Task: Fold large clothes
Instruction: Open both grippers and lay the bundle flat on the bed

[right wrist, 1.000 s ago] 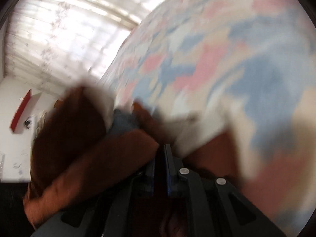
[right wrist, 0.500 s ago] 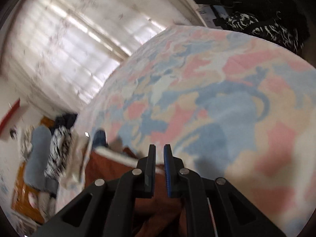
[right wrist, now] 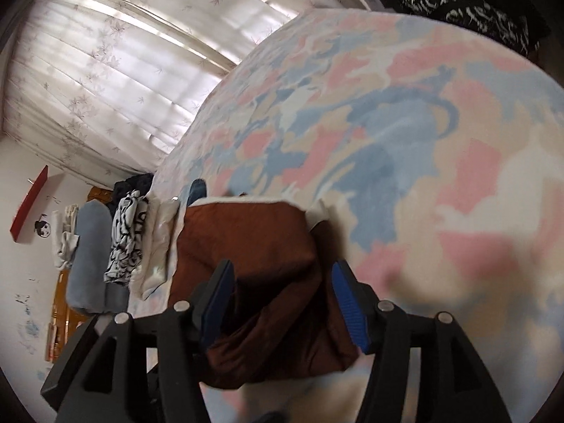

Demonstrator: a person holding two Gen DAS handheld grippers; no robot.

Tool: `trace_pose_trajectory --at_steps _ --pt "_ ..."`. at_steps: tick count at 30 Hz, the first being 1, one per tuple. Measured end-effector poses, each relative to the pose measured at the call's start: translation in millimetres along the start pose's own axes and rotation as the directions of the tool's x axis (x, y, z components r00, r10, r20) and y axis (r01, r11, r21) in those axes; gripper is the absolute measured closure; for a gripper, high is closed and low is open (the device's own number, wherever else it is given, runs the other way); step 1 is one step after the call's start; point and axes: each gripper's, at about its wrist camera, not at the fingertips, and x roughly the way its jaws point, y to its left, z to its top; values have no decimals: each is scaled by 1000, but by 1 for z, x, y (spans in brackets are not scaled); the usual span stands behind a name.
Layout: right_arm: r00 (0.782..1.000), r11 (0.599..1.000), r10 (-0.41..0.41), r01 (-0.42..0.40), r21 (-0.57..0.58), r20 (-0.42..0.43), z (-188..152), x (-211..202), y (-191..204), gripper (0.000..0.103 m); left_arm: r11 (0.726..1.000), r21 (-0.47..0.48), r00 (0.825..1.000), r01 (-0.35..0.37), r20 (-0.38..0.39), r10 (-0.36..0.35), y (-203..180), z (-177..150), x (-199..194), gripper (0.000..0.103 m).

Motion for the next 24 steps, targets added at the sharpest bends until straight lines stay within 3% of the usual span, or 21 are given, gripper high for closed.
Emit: trace_pose_trajectory --at_steps 5,10,16,19,21,24 --pt "996 1000 21 -19 25 -91 -11 19 3 41 997 -72 1000 -27 14 28 41 -17 -46 10" --pt "988 996 73 -64 70 -137 -17 36 8 38 976 -186 991 -116 37 125 108 -23 -81 10" --pt "983 993 94 -80 90 -155 -20 34 26 36 940 -306 987 -153 1 161 150 -17 -62 10" --pt "977 994 103 -96 48 -187 -24 32 41 24 935 -310 985 -171 -27 171 150 -12 -34 10" --pt "976 997 82 -80 22 -203 -28 33 47 24 934 -321 987 -157 -28 157 153 -15 -23 10" --pt "977 996 -82 73 -52 -195 -31 41 54 24 931 -335 989 -148 -31 146 161 -16 -13 10"
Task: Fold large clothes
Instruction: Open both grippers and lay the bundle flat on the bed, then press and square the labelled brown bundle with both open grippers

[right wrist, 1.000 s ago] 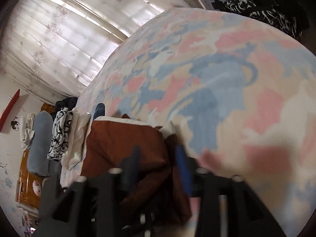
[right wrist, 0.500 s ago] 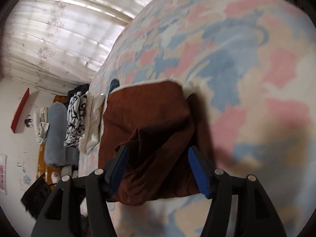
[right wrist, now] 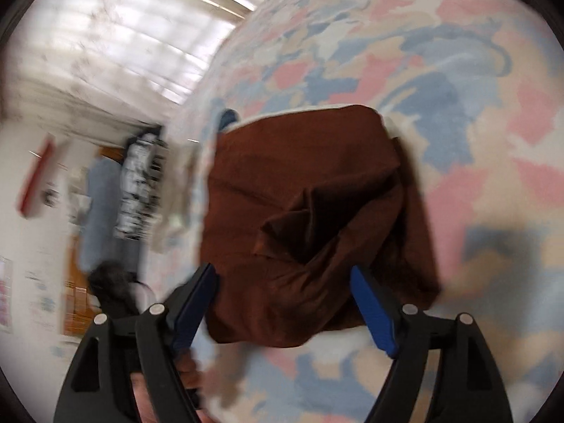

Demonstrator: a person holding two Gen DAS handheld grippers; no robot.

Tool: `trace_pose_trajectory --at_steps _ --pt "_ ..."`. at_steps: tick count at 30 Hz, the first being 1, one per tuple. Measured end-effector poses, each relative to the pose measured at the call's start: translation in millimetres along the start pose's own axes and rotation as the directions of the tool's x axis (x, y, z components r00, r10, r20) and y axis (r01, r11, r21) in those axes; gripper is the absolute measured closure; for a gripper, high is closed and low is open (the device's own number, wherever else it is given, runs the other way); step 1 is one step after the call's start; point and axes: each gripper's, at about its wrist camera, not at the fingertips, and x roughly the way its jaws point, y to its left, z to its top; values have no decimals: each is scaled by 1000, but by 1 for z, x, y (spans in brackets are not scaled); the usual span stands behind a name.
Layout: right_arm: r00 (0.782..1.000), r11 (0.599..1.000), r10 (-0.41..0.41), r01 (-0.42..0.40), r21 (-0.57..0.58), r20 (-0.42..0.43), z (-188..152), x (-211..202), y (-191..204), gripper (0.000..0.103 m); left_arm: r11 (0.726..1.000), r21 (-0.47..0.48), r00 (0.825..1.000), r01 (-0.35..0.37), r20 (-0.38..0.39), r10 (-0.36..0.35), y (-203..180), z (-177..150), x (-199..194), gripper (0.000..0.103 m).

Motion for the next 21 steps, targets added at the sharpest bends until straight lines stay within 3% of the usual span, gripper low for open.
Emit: trace_pose_trajectory --at_steps 3,4,5,6,7,11,13,17,21 --pt "998 998 -54 54 15 -11 3 14 -8 26 1000 4 1000 -7 -3 7 -1 4 -1 10" --pt "999 999 -41 41 20 7 5 16 -11 38 1000 8 1000 -7 -4 7 -2 6 -2 11" --pt "999 1000 -27 27 12 21 7 15 -14 60 1000 13 1000 -8 -5 9 -2 8 -3 13" --pt "999 1000 -17 17 3 38 9 14 -15 74 1000 20 1000 -10 -7 10 -3 9 -3 14" --pt "998 1000 -15 15 0 58 11 9 -16 81 1000 25 1000 -11 -5 12 -3 11 -4 15" --pt "973 998 39 -26 -60 227 3 -33 -16 84 999 42 999 -1 34 0 -4 13 -9 30" --pt "960 996 22 3 -86 279 -8 -42 -21 85 999 43 999 11 38 -13 -2 11 -6 32" --pt "972 992 -95 110 -62 214 -24 -4 -49 86 984 148 994 -95 76 85 -14 -4 9 32" --pt "973 998 -64 63 13 220 -34 12 -75 85 966 193 977 -172 159 142 -23 -19 17 31"
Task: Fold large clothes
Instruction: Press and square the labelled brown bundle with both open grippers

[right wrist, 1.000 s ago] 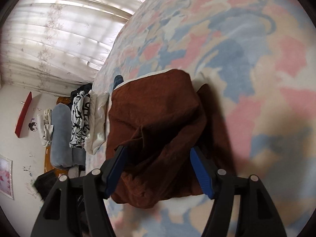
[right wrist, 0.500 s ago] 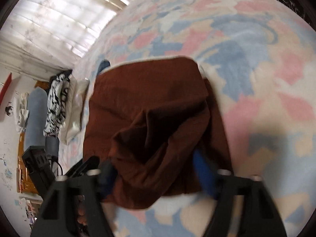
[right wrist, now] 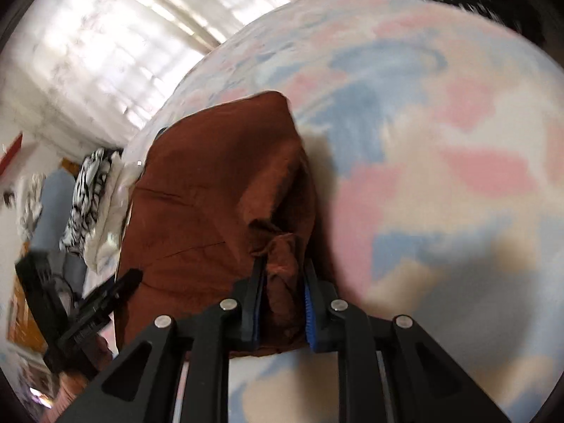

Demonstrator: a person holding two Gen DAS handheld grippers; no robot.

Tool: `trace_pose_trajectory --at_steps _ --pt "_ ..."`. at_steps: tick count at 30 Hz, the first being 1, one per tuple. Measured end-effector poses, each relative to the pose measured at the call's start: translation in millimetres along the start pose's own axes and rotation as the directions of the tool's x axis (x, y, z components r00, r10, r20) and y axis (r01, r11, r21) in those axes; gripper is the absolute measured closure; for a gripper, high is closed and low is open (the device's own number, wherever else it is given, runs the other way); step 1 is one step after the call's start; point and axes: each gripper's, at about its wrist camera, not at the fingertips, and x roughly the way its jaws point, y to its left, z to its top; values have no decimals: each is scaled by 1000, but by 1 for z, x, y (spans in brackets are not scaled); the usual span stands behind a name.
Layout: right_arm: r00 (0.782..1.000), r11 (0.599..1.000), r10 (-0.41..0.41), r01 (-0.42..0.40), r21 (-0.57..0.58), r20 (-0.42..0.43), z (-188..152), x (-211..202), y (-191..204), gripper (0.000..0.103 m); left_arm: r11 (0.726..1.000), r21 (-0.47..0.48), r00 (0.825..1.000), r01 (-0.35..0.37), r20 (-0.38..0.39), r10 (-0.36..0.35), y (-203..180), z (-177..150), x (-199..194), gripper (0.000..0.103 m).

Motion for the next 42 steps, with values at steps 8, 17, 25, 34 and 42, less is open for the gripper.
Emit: trace_pose_trajectory --at_steps 8,17,25,34,42 --pt "1000 1000 -5 5 2 17 -4 2 -3 76 999 -45 999 26 47 -24 7 -6 0 28" --pt "992 994 -87 93 -57 92 19 -43 27 51 992 -114 998 54 -9 -56 24 17 -18 27" --pt "982 973 -57 95 -209 179 56 -34 85 51 992 -126 1000 3 -11 -4 26 52 -4 27" --pt "978 946 -167 194 -258 124 81 40 93 51 982 -131 990 -140 -13 139 22 78 38 27" --pt "958 948 -270 281 -151 93 91 64 37 52 975 -178 991 -132 -40 127 34 75 58 25"
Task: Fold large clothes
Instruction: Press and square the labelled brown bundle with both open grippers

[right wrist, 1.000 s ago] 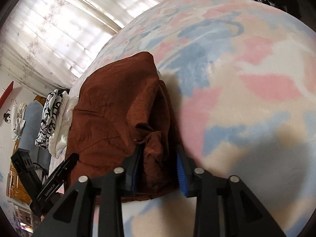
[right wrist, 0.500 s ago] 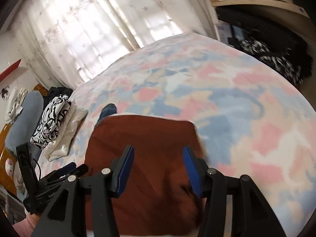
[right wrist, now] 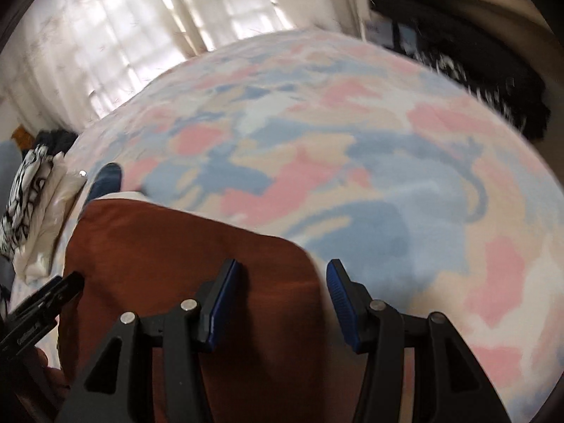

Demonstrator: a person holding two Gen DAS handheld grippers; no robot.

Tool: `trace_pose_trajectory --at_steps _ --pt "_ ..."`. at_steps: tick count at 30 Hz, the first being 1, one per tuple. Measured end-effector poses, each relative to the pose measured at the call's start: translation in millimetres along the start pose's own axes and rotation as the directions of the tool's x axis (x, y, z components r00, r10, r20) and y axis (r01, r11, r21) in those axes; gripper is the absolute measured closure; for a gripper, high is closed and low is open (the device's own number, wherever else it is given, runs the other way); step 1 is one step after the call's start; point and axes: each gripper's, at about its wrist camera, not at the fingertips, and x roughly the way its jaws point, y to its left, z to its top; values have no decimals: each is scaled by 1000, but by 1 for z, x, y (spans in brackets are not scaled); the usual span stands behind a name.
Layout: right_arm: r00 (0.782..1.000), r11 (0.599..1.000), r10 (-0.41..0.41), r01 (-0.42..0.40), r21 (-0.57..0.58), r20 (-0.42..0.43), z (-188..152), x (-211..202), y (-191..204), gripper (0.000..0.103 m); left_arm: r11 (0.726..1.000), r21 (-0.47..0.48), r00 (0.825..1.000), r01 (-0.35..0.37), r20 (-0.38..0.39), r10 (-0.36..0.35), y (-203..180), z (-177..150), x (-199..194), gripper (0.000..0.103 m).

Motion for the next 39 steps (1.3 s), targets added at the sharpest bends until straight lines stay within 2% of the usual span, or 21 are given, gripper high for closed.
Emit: trace_pose_trajectory --at_steps 4,8,12,14,18,22,26,30,32,35,39 --pt "999 998 32 -32 45 4 -3 -2 -13 52 1000 0 1000 -1 2 1 0 0 0 25" --pt "1000 999 21 -21 25 15 -2 -15 -4 51 1000 -22 1000 3 -9 -3 4 1 -4 25" --pt "998 998 65 -65 3 27 -4 -41 11 51 996 -80 1000 27 -6 -28 12 0 -23 25" --pt "997 997 69 -68 -29 36 -7 -54 20 51 998 -63 1000 21 4 -21 11 -2 -37 25" --pt "992 990 116 -113 -80 41 -19 -85 39 51 999 -39 1000 7 16 -7 7 -14 -67 25" --pt "991 984 133 -130 -120 20 -37 -104 54 51 999 -54 1000 4 -7 -4 4 -33 -87 25" --pt "989 979 146 -146 -140 -10 -59 -110 60 51 995 -83 997 47 -54 -52 0 -57 -95 25" --pt "990 980 136 -139 -141 -33 -80 -110 57 51 996 -74 993 51 -98 -58 -5 -82 -95 25" --pt "992 983 120 -125 -137 -42 -87 -107 53 51 995 -86 994 59 -88 -66 -4 -90 -94 25" --pt "998 988 58 -63 -141 -40 -97 -102 40 51 996 -81 997 34 -63 -39 1 -97 -94 22" --pt "999 992 23 -28 -121 -38 -104 -100 23 51 991 -116 995 60 -68 -68 9 -102 -92 19"
